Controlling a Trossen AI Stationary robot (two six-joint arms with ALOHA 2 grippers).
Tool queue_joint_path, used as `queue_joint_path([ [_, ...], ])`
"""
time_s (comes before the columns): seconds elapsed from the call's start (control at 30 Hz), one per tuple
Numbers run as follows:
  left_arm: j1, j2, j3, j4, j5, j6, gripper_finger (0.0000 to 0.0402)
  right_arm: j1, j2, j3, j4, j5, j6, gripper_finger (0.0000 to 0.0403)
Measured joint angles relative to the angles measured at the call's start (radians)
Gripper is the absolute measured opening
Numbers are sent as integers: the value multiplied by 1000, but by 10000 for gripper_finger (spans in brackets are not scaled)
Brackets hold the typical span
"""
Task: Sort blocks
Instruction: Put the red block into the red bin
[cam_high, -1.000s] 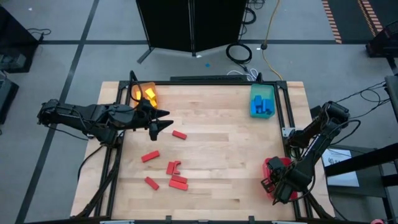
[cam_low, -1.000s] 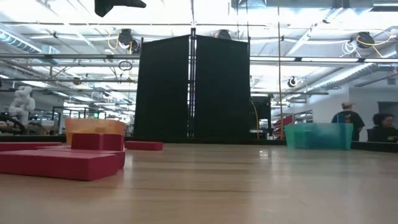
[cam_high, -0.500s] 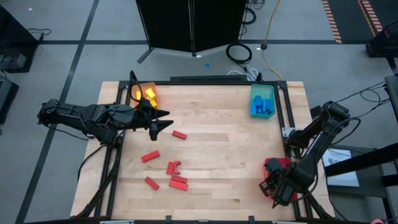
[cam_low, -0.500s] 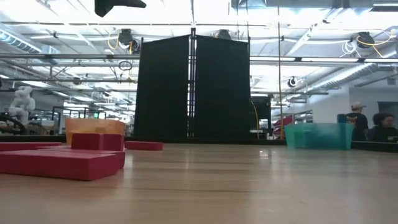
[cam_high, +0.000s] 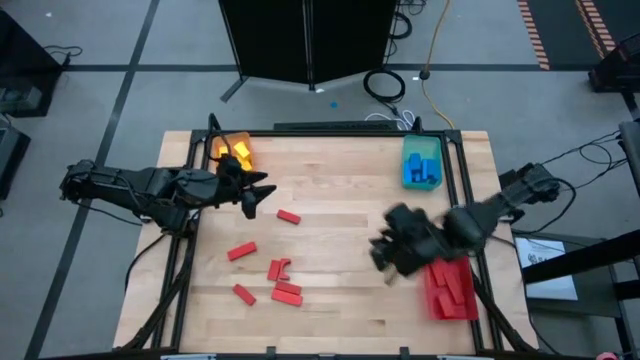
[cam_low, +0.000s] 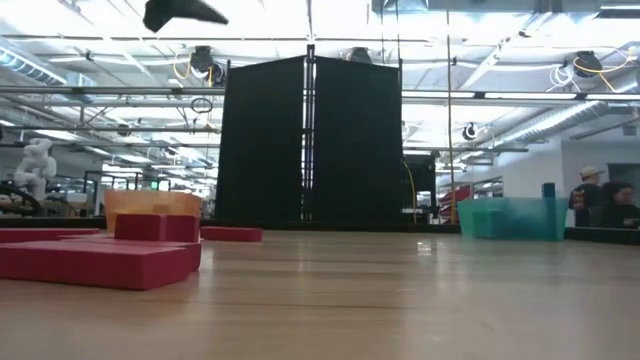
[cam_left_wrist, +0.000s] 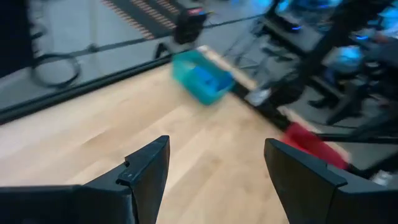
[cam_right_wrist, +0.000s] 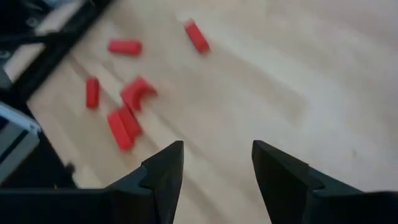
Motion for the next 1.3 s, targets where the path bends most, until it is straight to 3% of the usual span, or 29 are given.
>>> queue_joint_path([
  [0.07, 15, 0, 0, -68, -7, -33, 258, -85, 20, 0, 108, -3, -133, 181],
  [0.17, 51, 0, -2, -172, 70, -54, 258, -177, 49, 0, 280, -24, -324, 181],
  [0.33, 84, -81, -68, -179, 179, -23, 258, -267, 93, 0, 439, -124, -512, 181],
  [0.43, 80, -194, -122, -168, 132, -11, 258, -298, 116, 0, 446, -156, -551, 181],
  [0.63, 62, -483, -265, -44, -84, -8, 258, -354, 204, 0, 479, -241, -630, 181],
  [0.87, 62, -672, -438, 123, -66, -8, 258, -449, 384, 48, 717, -459, -779, 181],
  [1.07, 62, -698, -504, 140, -62, -10, 258, -494, 607, 306, 648, -479, -1093, 181],
  [1.3, 62, -698, -509, 123, -57, -33, 258, -548, 825, 598, 317, -477, -1268, 182],
])
